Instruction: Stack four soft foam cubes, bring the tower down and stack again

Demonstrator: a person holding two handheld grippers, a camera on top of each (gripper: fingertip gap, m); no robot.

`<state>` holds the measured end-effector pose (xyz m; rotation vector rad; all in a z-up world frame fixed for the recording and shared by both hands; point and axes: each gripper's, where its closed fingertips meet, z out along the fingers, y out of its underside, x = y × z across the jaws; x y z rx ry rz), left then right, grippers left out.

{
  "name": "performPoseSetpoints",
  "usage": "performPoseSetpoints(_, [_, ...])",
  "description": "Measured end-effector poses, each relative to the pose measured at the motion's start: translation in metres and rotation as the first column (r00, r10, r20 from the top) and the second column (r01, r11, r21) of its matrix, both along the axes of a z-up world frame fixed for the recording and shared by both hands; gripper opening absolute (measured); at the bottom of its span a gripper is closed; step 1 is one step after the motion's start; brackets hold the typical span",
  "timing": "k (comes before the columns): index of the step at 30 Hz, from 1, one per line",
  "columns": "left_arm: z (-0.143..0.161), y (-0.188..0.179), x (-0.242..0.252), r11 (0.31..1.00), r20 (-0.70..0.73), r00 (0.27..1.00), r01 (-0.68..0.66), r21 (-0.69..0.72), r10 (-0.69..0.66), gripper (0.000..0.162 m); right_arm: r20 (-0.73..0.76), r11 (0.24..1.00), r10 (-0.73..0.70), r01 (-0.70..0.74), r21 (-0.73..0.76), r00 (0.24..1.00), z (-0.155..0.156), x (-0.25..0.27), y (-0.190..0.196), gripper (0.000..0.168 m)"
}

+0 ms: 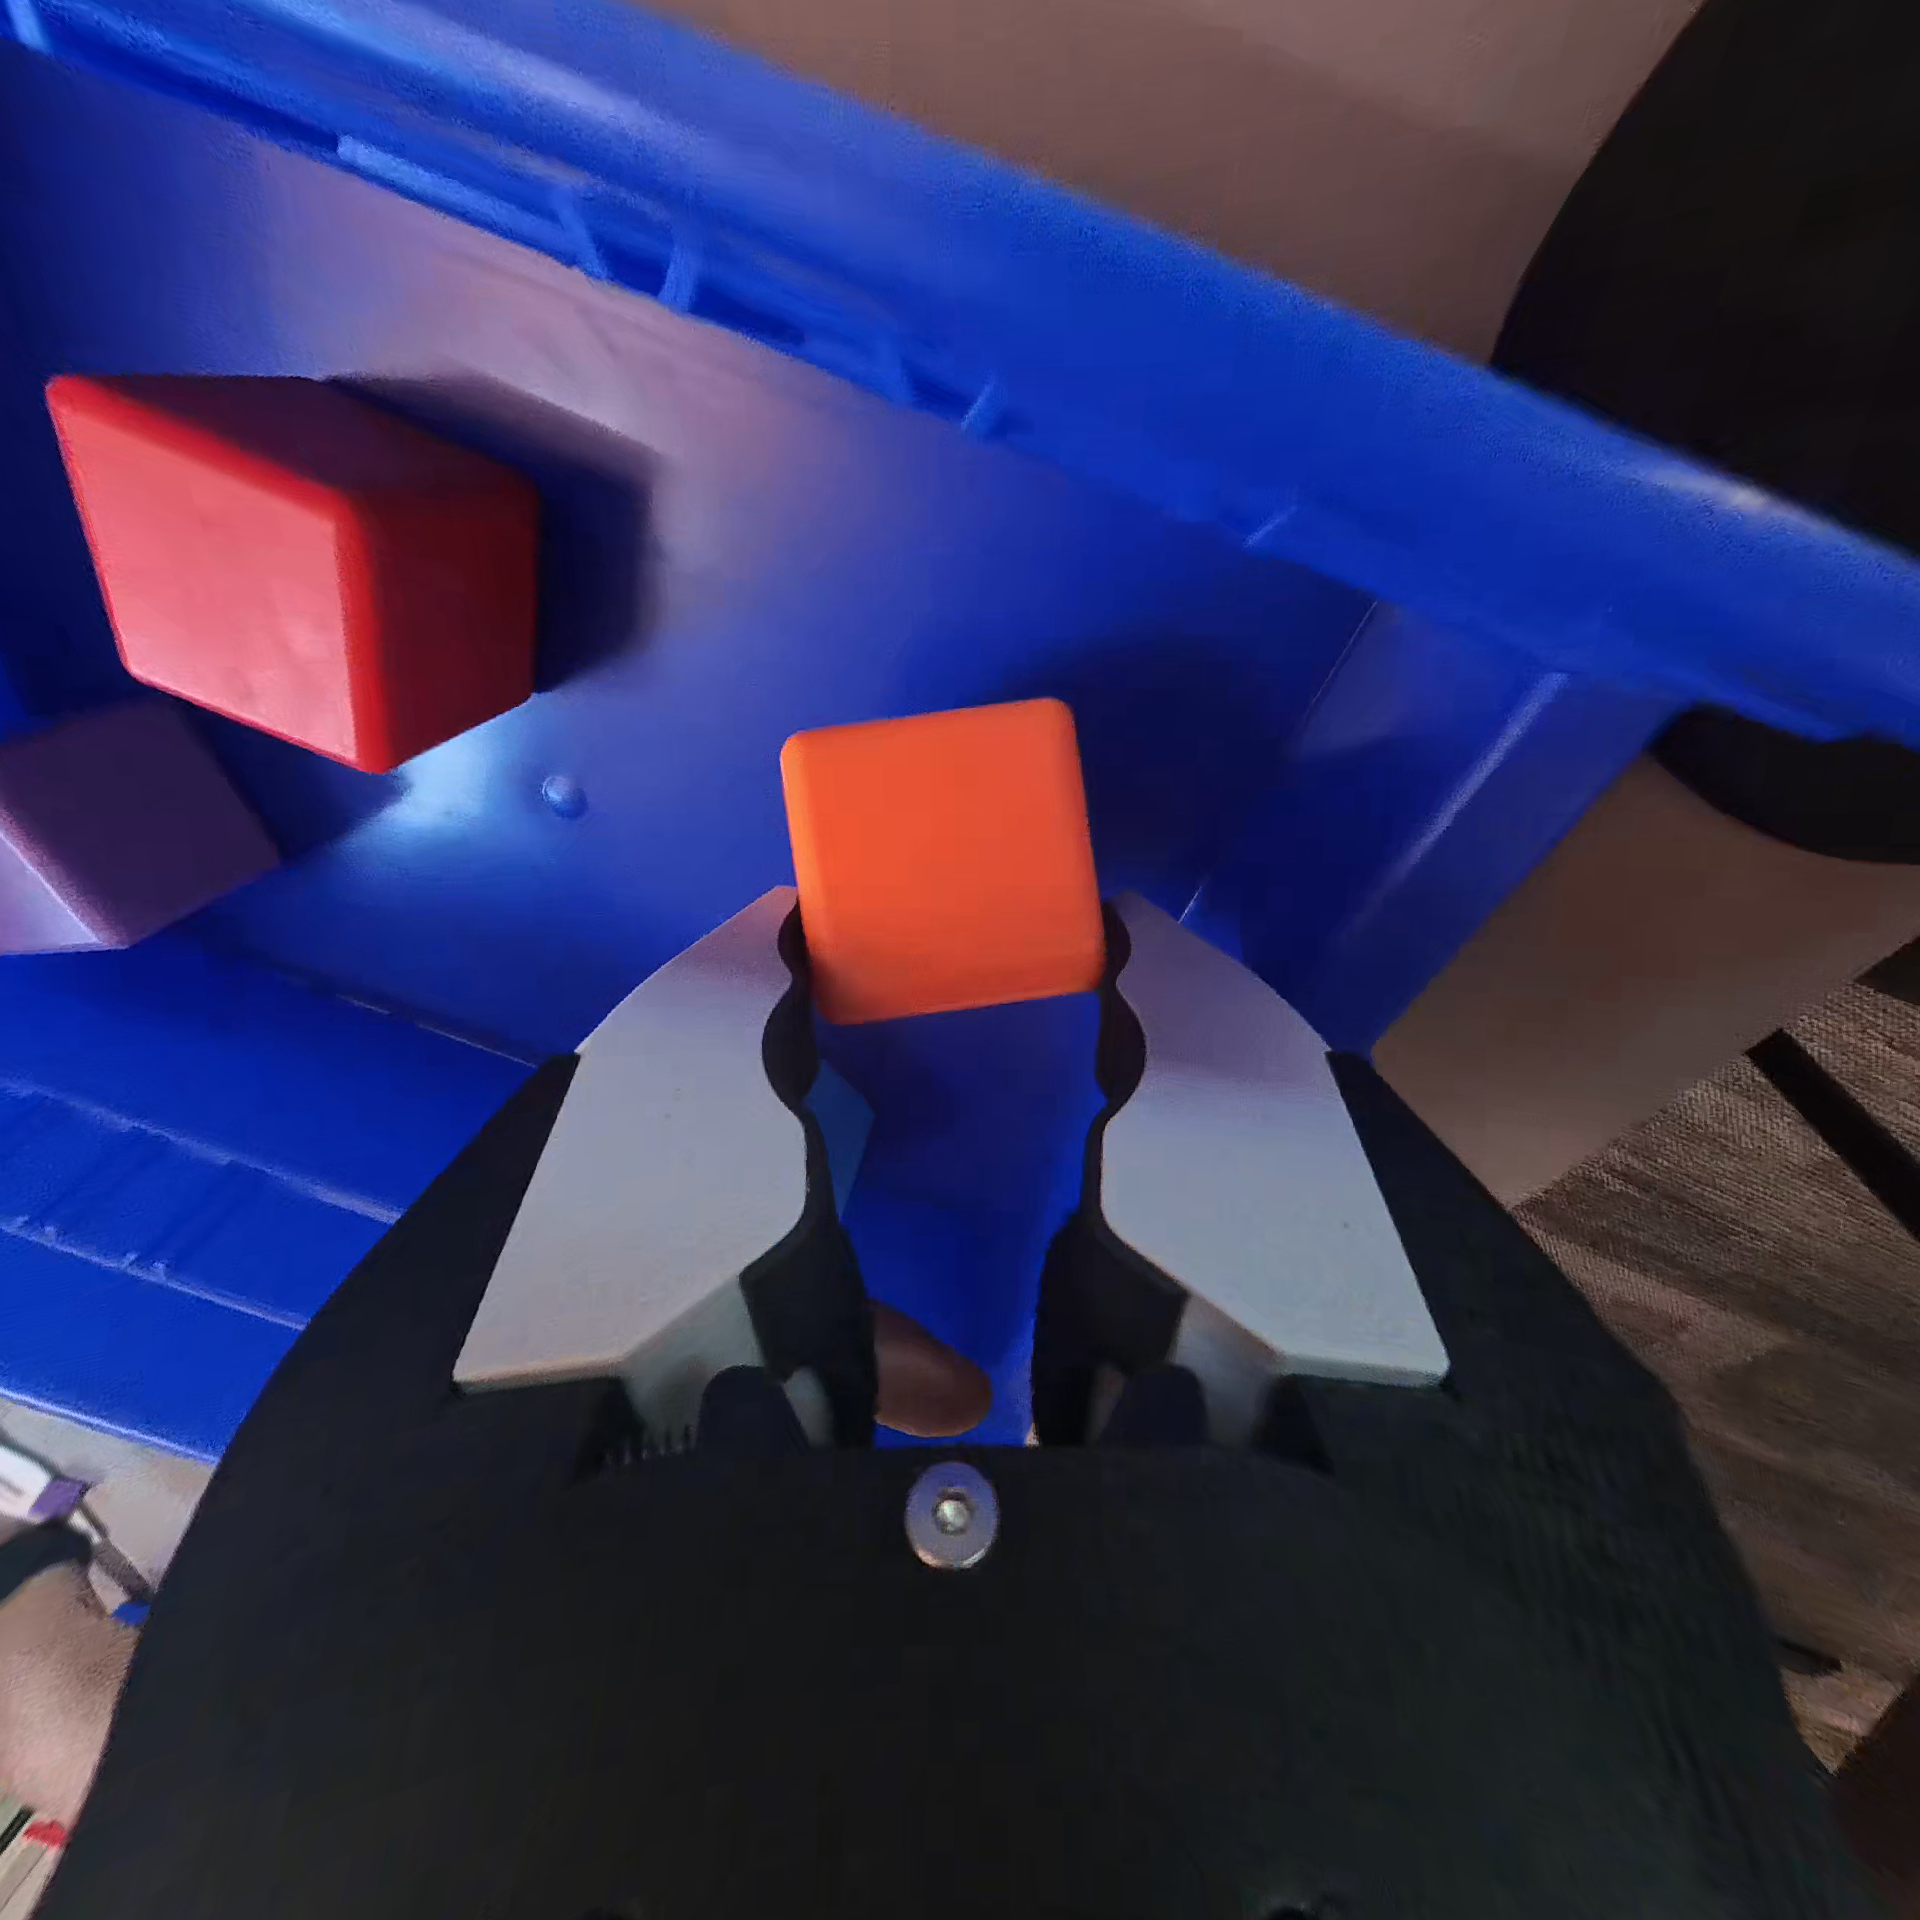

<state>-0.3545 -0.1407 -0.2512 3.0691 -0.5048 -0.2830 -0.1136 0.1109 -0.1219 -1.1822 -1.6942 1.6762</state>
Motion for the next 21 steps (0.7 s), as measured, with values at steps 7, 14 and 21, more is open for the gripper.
performPoseSetpoints(7, [0.004, -0.007, -0.005, 0.992, -0.003, 0.995, -0.096, 0.081, 0.096, 0.056, -0.029, 0.964, -0.238, 0.239, 0.119, 0.971, 0.01, 0.035, 0.06, 0.098])
performPoseSetpoints(14, [0.124, 0.063, 0.006, 0.27, 0.253, 0.867, -0.39, 0.88, 0.429, 0.114, -0.18, 0.591, -0.739, 0.752, 0.291, 0.65, 0.023, 0.088, 0.165, 0.125])
performPoseSetpoints(21, [0.166, 0.043, 0.03, -0.039, 0.165, 0.74, -0.184, 0.982, 0.652, 0.14, -0.434, 0.073, -0.883, 0.966, 0.249, 0.179, 0.057, 0.174, 0.236, 0.124])
